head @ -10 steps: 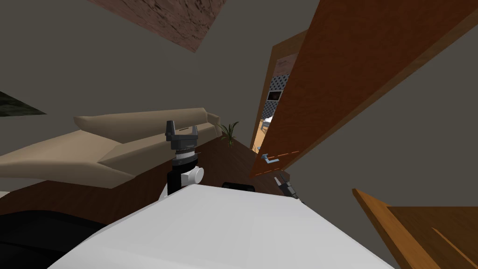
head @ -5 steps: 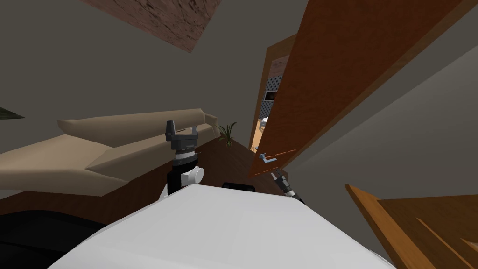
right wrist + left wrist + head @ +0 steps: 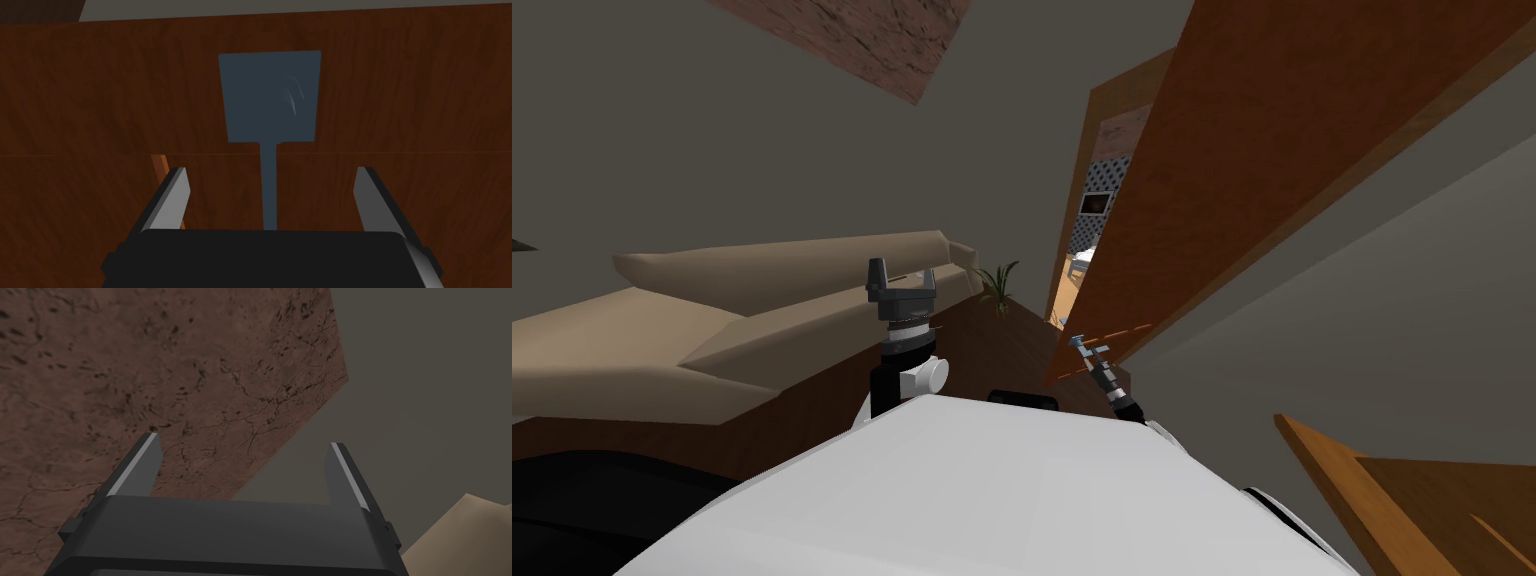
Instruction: Pull the door open
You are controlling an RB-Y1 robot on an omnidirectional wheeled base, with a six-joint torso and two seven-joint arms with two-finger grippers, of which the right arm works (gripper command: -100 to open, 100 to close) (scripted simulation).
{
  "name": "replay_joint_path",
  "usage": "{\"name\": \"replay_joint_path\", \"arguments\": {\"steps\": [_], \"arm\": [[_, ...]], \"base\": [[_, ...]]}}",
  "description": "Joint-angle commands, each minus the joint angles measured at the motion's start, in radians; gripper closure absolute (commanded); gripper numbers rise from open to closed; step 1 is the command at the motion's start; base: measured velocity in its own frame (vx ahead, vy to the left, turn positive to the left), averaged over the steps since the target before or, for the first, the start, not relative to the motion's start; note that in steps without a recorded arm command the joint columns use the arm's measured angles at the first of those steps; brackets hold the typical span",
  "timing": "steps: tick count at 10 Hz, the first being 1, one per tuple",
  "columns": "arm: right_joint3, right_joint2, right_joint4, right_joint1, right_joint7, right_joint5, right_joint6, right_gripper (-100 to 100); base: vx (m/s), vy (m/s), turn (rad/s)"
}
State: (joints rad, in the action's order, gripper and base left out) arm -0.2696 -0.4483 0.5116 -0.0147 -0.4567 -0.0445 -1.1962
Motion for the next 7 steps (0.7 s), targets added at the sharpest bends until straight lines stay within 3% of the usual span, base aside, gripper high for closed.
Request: {"name": "replay_joint_path", "arguments": {"steps": [1, 3, 4, 5, 7], "arm": [[0.005, 0.004, 0.026, -0.003, 0.000, -0.006, 0.030, -100], [0.013, 0.021, 0.023, -0.034, 0.000, -0.020, 0.062, -100], [0.010, 0.015, 0.021, -0.023, -0.001, -0.015, 0.046, -100], [0.010, 0.015, 0.021, -0.023, -0.001, -0.015, 0.046, 100], [0.010, 0.015, 0.021, -0.023, -0.001, -0.015, 0.046, 100]], "base": [[0.038, -0.033, 0.008], [0.034, -0.028, -0.005], [0.017, -0.017, 0.004], [0.000, 0.000, 0.000], [-0.004, 0.004, -0.001]]}}
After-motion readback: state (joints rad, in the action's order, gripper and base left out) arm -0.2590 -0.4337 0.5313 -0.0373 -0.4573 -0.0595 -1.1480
